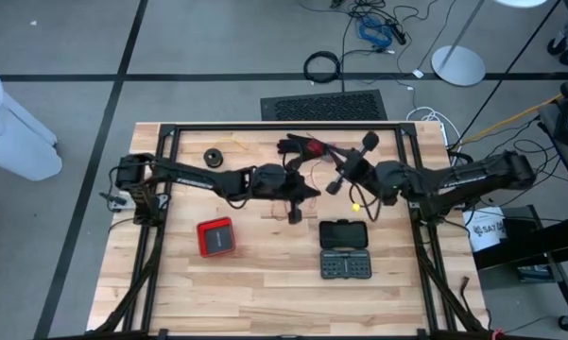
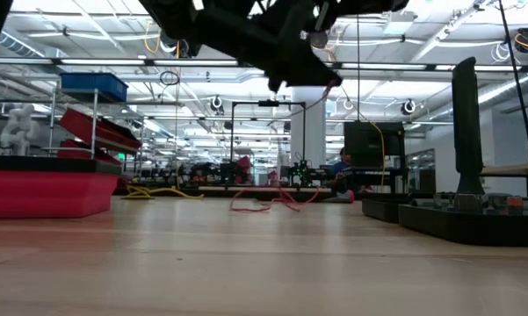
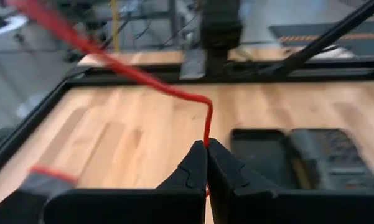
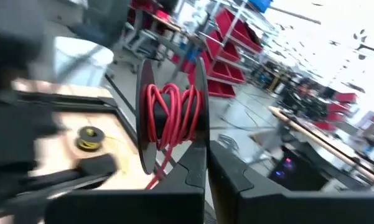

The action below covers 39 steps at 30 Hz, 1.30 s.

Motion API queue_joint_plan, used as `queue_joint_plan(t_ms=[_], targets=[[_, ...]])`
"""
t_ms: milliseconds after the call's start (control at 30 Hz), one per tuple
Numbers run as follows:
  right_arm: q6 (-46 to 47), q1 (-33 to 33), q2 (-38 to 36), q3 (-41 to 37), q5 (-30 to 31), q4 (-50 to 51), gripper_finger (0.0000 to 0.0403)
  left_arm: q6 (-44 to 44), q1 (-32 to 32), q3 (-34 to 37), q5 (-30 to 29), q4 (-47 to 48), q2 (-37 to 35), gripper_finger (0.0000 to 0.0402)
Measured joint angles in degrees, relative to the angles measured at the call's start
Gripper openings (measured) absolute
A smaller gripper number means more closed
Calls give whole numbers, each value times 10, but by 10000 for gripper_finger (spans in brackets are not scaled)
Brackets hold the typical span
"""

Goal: Coil cords
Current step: Uncoil the red wire from the spool

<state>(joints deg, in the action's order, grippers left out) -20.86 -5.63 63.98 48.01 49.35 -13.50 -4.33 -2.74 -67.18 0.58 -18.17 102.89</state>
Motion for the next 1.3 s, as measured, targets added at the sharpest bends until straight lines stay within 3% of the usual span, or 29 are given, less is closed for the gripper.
queue_joint_plan(t_ms=[333,600,767,1100,1300], targets=[[26,34,28,0,2,115,0,-38,16,-18,-8,77,-76,0],[88,33,9,0,1,233,0,-90,13,-18,-112,193,-167,0],[113,12,-3,0,1,275,0,-113,6,-18,-231,265,-188,0],[92,-33,-37,0,-52,161,0,-71,-27,-3,-176,252,-112,0],[57,-33,-43,0,-57,78,0,-50,-29,-2,-74,166,-39,0]])
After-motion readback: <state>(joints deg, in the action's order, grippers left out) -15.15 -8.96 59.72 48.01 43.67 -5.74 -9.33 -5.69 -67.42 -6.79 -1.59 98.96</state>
